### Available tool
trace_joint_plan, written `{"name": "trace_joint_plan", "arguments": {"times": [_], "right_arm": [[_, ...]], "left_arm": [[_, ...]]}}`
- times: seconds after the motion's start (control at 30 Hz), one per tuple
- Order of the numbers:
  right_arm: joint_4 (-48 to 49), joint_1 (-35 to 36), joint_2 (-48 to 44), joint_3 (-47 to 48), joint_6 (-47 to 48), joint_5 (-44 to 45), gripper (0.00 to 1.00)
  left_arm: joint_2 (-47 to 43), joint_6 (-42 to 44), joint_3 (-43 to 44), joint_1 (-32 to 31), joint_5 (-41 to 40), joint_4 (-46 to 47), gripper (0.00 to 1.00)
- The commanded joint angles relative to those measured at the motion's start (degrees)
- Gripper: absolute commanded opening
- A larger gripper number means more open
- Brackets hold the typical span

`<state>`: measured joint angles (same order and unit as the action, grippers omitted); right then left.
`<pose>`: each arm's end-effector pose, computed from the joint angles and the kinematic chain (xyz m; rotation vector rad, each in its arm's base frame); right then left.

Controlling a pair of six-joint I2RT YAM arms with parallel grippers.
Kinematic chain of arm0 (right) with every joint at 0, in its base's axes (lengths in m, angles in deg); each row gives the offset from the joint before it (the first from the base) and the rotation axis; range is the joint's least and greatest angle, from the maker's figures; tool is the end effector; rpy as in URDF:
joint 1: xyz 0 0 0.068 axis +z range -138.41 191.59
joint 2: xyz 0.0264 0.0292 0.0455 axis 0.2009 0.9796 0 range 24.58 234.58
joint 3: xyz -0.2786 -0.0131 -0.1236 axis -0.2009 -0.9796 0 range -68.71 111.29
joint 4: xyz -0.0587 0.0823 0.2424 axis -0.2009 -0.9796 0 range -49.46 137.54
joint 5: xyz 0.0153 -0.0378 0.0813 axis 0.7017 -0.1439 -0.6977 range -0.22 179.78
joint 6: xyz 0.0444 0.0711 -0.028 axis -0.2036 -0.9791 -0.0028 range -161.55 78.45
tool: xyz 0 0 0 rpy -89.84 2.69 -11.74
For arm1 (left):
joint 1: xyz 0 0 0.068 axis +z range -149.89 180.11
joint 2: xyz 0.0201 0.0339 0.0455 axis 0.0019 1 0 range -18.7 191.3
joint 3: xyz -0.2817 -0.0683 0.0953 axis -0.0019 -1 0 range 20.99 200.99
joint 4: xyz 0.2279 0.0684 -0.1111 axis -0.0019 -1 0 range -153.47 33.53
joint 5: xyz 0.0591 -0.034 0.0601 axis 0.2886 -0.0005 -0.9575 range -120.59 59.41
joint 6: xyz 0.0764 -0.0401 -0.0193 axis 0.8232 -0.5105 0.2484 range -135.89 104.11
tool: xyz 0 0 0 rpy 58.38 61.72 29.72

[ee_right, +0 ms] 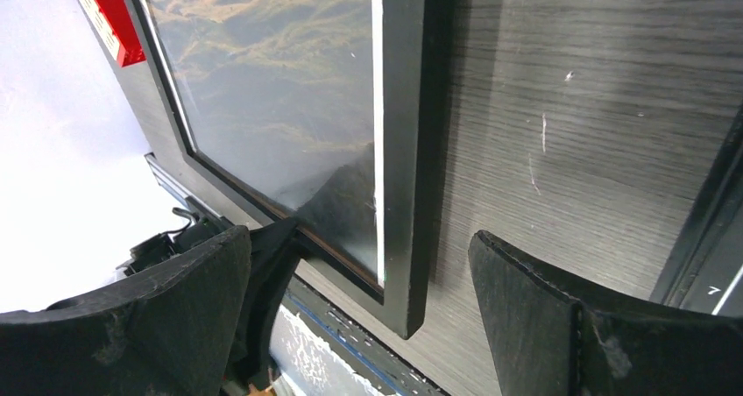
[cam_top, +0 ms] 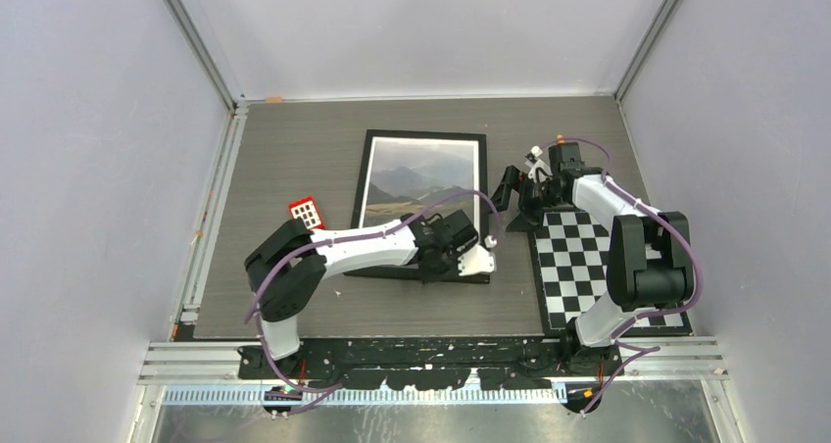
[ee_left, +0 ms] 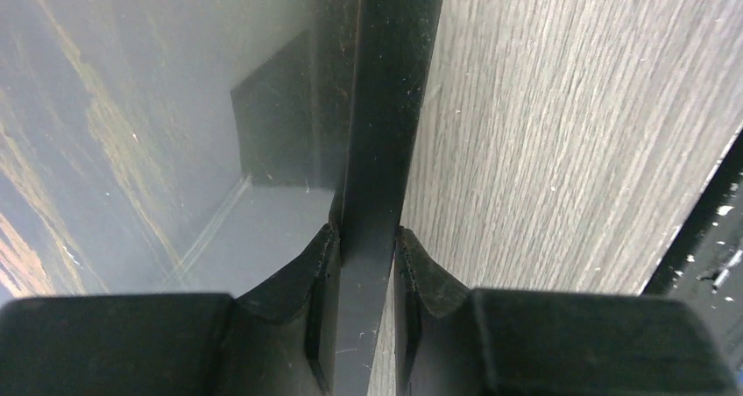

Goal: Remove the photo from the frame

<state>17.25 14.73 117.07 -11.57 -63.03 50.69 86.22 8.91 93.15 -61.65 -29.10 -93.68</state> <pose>0.3211 0.0672 0.1940 0.2246 2.6832 1.0546 0.1820 -0.3429 0.1746 1.9326 2.0428 -0.1923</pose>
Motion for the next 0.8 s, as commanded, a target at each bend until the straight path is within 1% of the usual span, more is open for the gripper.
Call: {"name": "trace_joint_plan", "arguments": {"times": [0.0,0.13,0.23,0.33,0.47,0.6,0.77], "right_arm": [[2.16,-0.15,-0.06,-0.65,-1.88,-3.30,0.97],[4.91,-0.15,1.30,-1.99,-5.04,-7.34,0.97],[9.94,0.29,2.39,-3.02,-10.31,-11.09,0.98],[13.70,1.77,3.69,-2.80,-14.21,-14.07,0.98],[17.73,4.21,5.07,-2.50,-18.61,-16.26,0.95],[21.22,4.68,6.04,-3.06,-23.45,-18.28,0.89],[23.83,4.65,6.16,-3.42,-27.95,-20.00,0.74]], "left_arm": [[-7.11,-5.34,4.36,3.31,5.33,-0.64,0.00],[-10.28,-6.06,4.23,4.33,7.30,0.83,0.00],[-11.63,-6.18,4.10,4.47,8.10,1.99,0.00],[-12.50,-6.77,4.03,4.58,8.24,3.44,0.00],[-13.16,-8.03,4.20,4.67,7.10,5.22,0.00],[-14.09,-8.90,3.54,4.80,6.57,7.45,0.00],[-14.55,-9.11,2.99,4.80,6.27,9.53,0.00]]}}
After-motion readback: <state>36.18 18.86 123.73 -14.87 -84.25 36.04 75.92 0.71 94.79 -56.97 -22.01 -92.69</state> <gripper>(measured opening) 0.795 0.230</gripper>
